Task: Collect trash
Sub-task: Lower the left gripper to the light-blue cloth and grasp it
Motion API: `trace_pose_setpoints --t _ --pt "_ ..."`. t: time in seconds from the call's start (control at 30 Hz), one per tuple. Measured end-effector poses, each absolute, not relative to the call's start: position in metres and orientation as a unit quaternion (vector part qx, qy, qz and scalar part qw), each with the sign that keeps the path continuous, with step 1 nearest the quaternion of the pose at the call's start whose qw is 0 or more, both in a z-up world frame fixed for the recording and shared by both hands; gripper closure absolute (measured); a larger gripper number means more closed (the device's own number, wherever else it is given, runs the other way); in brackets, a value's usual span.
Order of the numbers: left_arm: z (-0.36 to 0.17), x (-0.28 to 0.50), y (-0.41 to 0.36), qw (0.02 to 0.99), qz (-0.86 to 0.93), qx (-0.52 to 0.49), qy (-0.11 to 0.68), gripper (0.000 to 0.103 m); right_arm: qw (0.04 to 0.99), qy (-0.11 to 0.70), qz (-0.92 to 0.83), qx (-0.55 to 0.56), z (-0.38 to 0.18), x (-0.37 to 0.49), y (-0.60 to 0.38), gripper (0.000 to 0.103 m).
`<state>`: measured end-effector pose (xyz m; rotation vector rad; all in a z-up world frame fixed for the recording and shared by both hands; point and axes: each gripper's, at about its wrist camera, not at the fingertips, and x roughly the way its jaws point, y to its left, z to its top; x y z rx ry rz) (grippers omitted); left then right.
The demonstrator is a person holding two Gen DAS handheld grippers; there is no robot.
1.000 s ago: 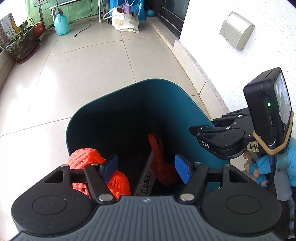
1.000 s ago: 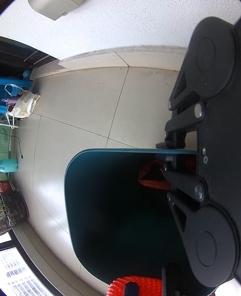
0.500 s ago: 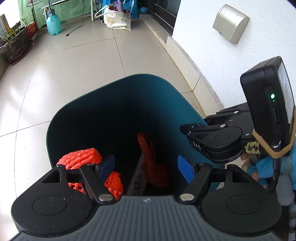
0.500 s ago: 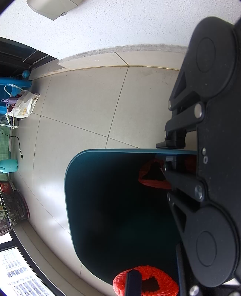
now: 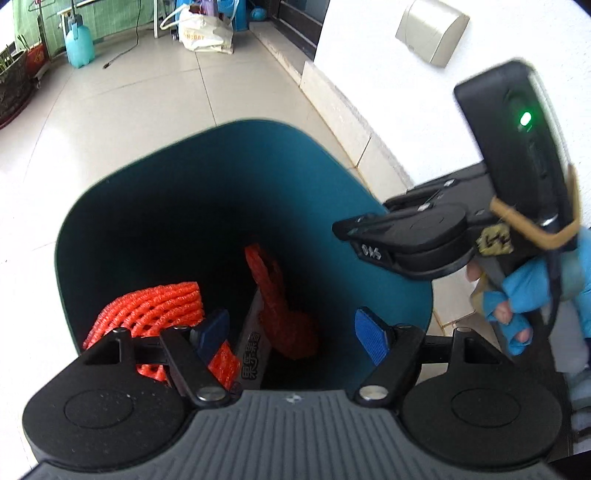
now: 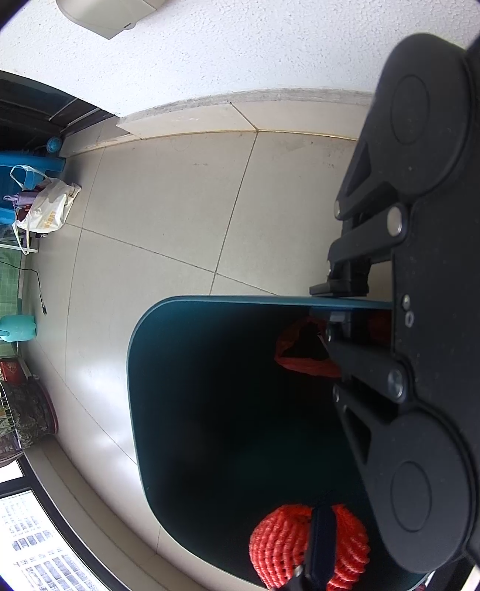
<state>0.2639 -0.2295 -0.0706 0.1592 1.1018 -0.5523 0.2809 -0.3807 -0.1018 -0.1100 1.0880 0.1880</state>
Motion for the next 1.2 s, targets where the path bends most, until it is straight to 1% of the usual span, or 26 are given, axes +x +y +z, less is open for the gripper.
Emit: trace_pose_setpoints --t 0.17,0.27,0.47,0.63,0.73,0.83,0.93,1.2 --pt "-0.028 0.271 -0.22 0.824 -0.256 0.056 0.502 0.028 0.85 0.517 0.088 -0.052 -0.101 0.281 -0.38 0.099" --pt "-0.007 0.271 -0.21 0.838 -0.241 0.066 0.484 0.028 0.85 0.518 0.088 -0.052 -0.102 0.281 -0.38 0.099" --pt "0.015 0.263 -0.169 0.85 -0.213 0.052 0.479 0.028 0.849 0.518 0.089 -0.05 -0.101 0.282 -0.38 0.099" --pt "0.013 0.256 -0.119 0.86 -0.162 0.048 0.481 0.028 0.849 0.519 0.087 -0.051 -0.102 0.282 -0.379 0.099" --pt "-0.003 0.256 -0.079 0.867 -0.107 0.036 0.485 0.028 0.848 0.52 0.086 -0.052 -0.102 0.283 -0.378 0.099" --pt "-0.024 0.254 -0.042 0.871 -0.049 0.023 0.489 0.024 0.848 0.521 0.086 -0.052 -0.102 0.283 -0.378 0.099" --pt "-0.063 0.257 0.001 0.851 -0.011 -0.004 0.525 0.024 0.847 0.522 0.084 -0.058 -0.103 0.284 -0.375 0.099" --pt "-0.173 0.256 0.071 0.789 0.048 -0.033 0.612 0.024 0.842 0.529 0.082 -0.067 -0.107 0.285 -0.368 0.098"
